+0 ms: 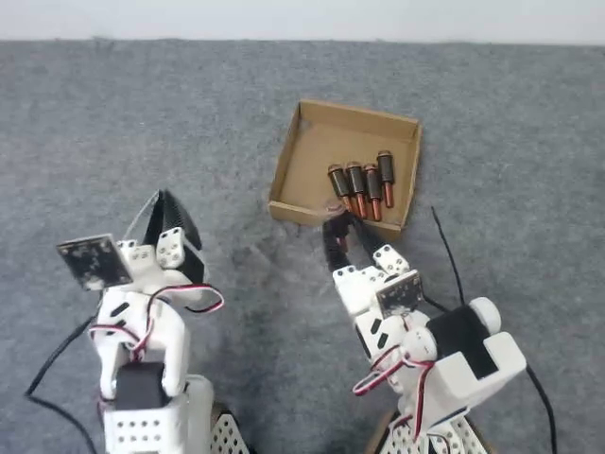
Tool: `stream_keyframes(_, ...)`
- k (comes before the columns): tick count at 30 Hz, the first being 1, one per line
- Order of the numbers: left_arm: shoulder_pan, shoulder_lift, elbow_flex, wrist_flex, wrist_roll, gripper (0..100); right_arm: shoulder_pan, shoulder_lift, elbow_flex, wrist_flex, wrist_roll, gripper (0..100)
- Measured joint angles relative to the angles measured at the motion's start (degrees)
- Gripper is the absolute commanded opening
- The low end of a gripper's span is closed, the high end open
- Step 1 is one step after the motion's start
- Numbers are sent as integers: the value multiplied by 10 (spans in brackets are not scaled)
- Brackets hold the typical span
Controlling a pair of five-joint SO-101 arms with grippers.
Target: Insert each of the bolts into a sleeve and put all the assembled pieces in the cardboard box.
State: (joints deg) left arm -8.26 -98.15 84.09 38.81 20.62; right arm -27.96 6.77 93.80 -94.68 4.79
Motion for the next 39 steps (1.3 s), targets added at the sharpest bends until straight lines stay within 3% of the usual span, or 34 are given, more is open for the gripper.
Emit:
stream_keyframes(5,-49,1,80,0,-2,11,21,1,-38,0,0,7)
stream_keyframes(13,-88,1,135,40,-137,12,20,1,-135,35,0,7)
stream_keyframes(22,-22,1,135,138,-214,12,18,2,-277,247,0,7)
stream_keyframes(39,-18,1,135,140,-229,12,18,13,-504,737,0,7)
